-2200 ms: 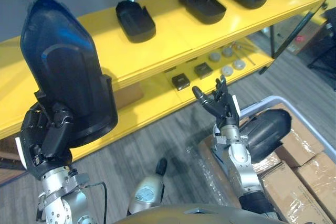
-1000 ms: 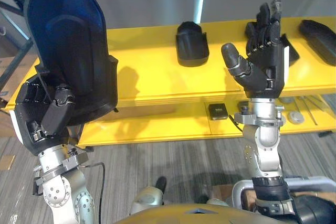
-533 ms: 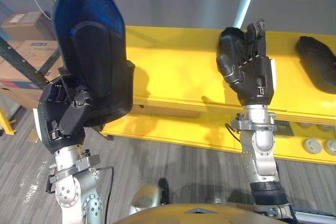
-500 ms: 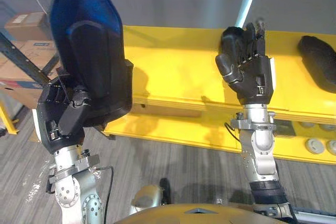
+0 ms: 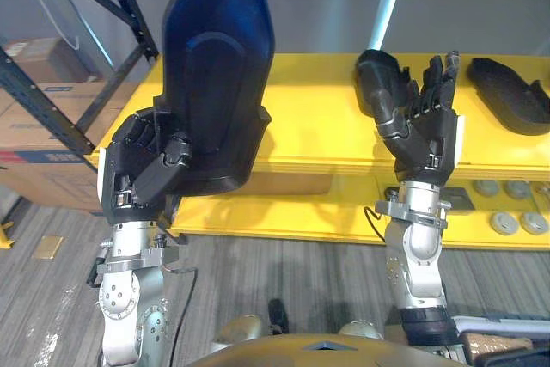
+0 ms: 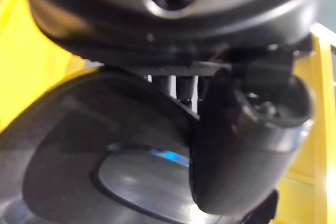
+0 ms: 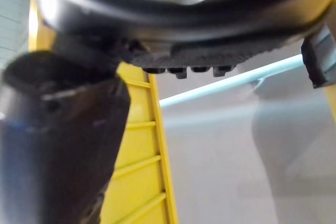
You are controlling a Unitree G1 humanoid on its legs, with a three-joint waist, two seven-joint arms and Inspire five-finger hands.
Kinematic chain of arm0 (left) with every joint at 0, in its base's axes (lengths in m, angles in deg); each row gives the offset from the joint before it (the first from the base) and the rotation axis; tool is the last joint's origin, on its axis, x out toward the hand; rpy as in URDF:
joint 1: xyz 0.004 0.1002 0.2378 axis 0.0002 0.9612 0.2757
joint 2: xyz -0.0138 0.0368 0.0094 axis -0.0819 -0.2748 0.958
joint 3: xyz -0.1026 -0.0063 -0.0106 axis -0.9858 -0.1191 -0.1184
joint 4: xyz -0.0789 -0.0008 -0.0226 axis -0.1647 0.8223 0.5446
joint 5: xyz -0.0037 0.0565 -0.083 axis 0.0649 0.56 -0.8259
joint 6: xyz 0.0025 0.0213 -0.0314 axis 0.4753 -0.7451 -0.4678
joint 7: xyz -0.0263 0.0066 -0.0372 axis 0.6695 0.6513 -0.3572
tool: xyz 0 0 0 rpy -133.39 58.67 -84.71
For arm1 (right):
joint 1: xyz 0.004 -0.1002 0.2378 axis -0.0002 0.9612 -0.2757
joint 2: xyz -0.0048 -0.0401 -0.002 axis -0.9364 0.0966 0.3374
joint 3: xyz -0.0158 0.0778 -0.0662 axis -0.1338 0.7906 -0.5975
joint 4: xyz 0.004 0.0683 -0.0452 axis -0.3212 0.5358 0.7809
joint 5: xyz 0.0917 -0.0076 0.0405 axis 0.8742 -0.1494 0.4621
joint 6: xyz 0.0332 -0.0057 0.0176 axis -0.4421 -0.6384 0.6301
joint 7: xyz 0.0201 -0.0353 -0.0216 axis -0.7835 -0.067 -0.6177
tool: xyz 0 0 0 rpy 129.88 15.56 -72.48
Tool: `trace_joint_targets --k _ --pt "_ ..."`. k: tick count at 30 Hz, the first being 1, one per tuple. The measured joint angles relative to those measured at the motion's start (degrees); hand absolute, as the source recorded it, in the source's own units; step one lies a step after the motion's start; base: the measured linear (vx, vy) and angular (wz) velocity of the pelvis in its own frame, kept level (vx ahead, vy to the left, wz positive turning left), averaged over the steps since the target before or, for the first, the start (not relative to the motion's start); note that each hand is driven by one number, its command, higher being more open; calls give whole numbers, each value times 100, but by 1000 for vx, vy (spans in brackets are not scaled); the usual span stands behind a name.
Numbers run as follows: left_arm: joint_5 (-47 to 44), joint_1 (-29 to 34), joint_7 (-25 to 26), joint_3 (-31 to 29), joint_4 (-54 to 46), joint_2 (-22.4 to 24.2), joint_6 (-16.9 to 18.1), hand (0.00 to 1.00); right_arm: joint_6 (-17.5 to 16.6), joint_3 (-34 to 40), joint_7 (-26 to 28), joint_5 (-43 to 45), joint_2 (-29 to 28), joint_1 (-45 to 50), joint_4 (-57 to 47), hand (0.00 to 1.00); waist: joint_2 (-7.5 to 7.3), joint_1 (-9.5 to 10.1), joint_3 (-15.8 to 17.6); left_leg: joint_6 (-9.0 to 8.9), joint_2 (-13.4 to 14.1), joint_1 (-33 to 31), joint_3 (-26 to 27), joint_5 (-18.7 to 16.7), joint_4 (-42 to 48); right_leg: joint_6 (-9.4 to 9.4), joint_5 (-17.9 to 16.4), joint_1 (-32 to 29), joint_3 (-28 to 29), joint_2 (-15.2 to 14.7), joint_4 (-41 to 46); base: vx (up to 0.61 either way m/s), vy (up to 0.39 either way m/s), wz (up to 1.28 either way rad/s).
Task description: Walk over and take three plastic housings, then place them on the shelf
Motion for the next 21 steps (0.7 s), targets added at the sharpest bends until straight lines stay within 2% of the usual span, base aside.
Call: trace_joint_targets --k 3,8,11,12,13,14,15,16,17,18,19,21 --pt "1 -3 -63 182 0 25 -121 0 34 172 81 25 11 9 -182 100 41 -61 3 2 120 -112 128 4 -102 106 94 64 122 256 -542 9 -54 -7" --pt "-47 4 -40 504 16 111 -355 0 180 267 108 37 36 201 -156 100 48 -81 8 19 229 -98 264 107 -109 132 141 109 115 393 -632 40 -53 -3" --pt "-254 34 187 662 48 276 -384 0 182 317 285 42 74 254 -124 100 84 -74 31 195 405 -225 307 -140 548 96 113 206 127 406 -502 113 -46 -4" --pt "-267 72 302 658 76 310 -384 0 184 314 371 95 77 260 -95 100 108 -45 42 156 580 -355 326 -334 1059 52 77 285 143 476 -539 172 -59 -14" --pt "-278 77 402 625 156 316 -384 0 184 293 501 263 78 257 -64 100 120 -14 101 -15 778 -586 309 -515 1794 23 16 399 171 542 -585 132 -51 -11" --pt "-284 68 426 599 234 323 -385 0 184 285 550 305 81 257 -50 100 120 -7 156 -34 888 -773 255 -525 2296 -6 -3 427 185 565 -593 47 -86 -23" --pt "-331 130 453 527 369 386 -404 0 186 247 627 311 138 254 -34 100 205 58 233 -84 1126 -1112 113 -494 3216 -43 -41 513 274 632 -588 48 -103 -46" --pt "-483 246 460 449 514 458 -415 0 188 200 716 309 203 254 -33 100 330 120 323 -261 1269 -1303 -125 -382 3852 -78 -84 622 399 708 -590 48 -93 -56" --pt "-522 310 460 387 571 504 -433 0 198 169 744 313 225 257 -23 100 356 124 343 -385 1296 -1354 -199 -304 4027 -92 -97 654 460 712 -590 82 -54 -58" --pt "-635 428 460 274 674 570 -449 0 247 123 794 314 238 258 4 100 291 138 389 -542 1289 -1391 -254 -204 4125 -105 -96 714 596 681 -625 139 -15 -51" --pt "-693 475 467 213 726 608 -449 0 275 84 799 312 228 256 6 100 315 183 375 -511 1236 -1245 -297 -413 3868 -75 -52 695 640 661 -655 152 -5 -47" --pt "-709 467 417 201 726 636 -444 0 291 143 786 314 228 257 44 100 320 146 354 -425 1054 -826 -397 -748 2929 -60 10 601 714 639 -646 151 27 -16"
